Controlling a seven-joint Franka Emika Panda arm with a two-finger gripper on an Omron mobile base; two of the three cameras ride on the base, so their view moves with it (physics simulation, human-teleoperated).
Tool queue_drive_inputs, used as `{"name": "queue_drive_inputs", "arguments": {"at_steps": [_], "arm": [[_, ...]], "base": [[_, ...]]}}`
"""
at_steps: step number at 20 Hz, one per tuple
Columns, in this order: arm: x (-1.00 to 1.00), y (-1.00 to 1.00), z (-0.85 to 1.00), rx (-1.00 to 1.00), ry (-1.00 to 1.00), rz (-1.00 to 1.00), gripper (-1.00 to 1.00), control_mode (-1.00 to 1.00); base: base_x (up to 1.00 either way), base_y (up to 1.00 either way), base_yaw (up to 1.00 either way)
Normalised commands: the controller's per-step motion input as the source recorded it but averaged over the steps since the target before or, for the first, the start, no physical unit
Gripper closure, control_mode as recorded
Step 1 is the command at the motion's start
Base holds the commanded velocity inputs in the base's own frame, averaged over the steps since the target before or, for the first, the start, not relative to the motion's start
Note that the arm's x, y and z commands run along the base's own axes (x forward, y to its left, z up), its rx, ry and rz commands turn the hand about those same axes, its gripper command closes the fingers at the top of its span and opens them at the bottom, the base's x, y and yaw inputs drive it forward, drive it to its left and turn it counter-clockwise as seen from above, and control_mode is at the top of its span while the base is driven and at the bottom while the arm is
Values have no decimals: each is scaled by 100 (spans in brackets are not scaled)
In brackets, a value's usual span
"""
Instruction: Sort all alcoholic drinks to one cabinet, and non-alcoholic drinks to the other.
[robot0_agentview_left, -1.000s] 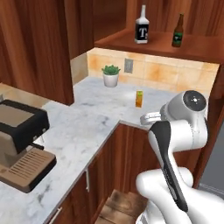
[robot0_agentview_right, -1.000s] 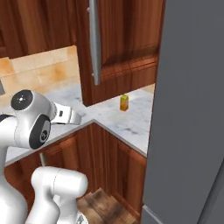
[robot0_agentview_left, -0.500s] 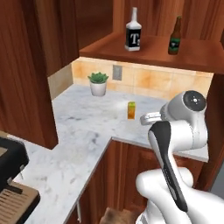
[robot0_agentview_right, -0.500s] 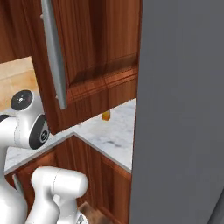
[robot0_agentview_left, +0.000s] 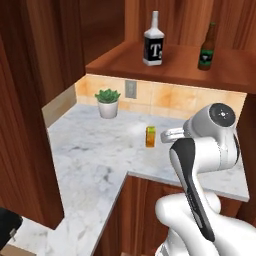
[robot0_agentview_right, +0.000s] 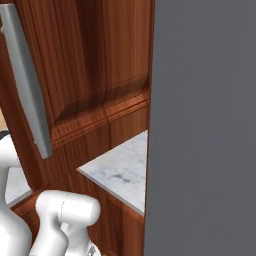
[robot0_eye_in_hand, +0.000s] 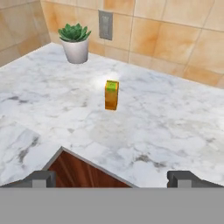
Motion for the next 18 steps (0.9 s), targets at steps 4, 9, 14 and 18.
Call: {"name": "queue_drive_inputs", "arguments": {"at_steps": [4, 9, 14, 18], "arm": [[0, 0, 0, 0, 0, 0, -100, 100], [0, 0, 0, 0, 0, 0, -100, 100], [54, 20, -89, -1, 1, -1, -100, -100], [77, 14, -50, -1, 2, -4, -100, -100]], "base": [[41, 12, -9], [24, 16, -1], [0, 0, 0], [0, 0, 0]]}}
